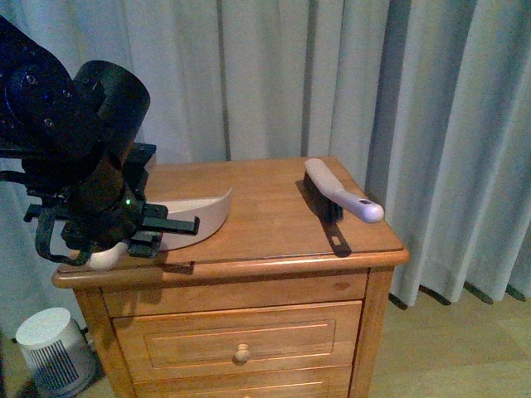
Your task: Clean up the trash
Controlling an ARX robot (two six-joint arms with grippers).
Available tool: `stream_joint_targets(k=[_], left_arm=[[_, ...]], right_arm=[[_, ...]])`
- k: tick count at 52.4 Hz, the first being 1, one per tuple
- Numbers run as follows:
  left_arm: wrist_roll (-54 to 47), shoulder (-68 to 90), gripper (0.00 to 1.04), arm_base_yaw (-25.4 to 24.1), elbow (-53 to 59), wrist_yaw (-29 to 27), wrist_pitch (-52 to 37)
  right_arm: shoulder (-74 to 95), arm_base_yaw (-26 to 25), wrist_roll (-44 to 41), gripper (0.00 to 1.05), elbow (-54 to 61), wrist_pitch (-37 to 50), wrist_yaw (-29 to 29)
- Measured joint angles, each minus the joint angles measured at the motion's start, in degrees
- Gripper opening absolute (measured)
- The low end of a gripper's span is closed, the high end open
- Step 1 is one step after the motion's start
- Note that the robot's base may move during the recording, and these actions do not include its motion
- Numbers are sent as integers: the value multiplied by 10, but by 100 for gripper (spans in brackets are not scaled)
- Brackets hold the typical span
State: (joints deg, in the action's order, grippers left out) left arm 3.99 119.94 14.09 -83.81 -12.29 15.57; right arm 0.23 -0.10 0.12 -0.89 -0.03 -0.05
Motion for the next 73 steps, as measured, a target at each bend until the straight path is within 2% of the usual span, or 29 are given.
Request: stream_joint_targets(k=[13, 21, 27, 37, 56, 73], left_arm=[[-35, -61, 25, 10, 13, 25, -50], [-52, -156, 25, 27, 41, 85, -120], [-76, -228, 25, 32, 89, 106, -183], [-147, -335, 25, 30, 200, 99, -286], [-179, -407, 25, 12, 296, 101, -322], [-176, -414, 25, -2, 307, 106, -323]], right_arm=[[0, 0, 0, 97, 0, 0, 0], [0, 0, 0, 97, 0, 0, 0], [0, 0, 0, 97, 0, 0, 0], [0, 0, 0, 97, 0, 0, 0], [0, 0, 0, 97, 0, 0, 0], [0, 0, 0, 97, 0, 0, 0]])
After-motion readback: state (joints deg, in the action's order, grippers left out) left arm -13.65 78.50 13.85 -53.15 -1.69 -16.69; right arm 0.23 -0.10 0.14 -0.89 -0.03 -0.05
